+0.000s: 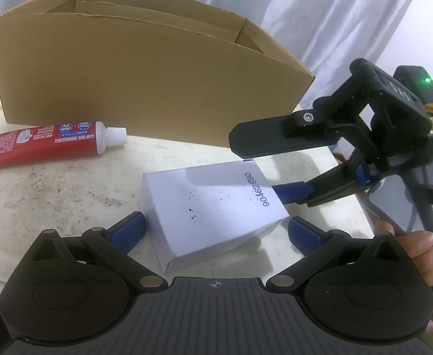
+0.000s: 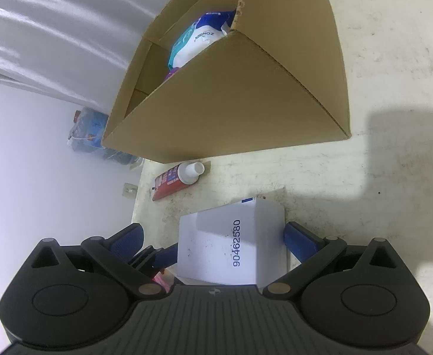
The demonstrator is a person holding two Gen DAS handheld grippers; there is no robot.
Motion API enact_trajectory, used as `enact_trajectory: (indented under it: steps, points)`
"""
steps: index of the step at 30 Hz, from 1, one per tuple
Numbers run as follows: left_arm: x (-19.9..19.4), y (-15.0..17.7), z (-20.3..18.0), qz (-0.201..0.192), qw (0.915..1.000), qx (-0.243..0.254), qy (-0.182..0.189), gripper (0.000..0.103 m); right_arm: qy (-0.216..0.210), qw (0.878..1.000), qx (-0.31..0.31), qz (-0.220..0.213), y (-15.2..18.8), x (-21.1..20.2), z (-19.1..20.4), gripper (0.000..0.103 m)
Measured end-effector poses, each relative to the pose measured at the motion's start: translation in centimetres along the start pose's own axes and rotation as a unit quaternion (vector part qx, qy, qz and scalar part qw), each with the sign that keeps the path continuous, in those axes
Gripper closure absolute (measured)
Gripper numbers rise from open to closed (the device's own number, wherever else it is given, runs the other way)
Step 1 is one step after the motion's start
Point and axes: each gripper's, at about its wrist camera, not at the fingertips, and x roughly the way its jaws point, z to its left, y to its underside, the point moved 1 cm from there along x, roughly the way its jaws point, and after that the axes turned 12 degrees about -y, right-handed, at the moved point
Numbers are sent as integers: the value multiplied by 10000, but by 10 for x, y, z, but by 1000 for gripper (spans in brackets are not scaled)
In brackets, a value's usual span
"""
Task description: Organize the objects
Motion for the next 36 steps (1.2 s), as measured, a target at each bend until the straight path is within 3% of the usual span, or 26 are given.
enact_trajectory:
  steps: [18, 36]
  points:
    - [1, 0, 15, 16, 9994, -242, 260, 0, 32, 10000, -83, -29, 1, 1, 1, 0]
    - [2, 2, 3, -46, 9998, 195, 90, 0, -42, 9999, -49, -114, 3, -1, -2, 0]
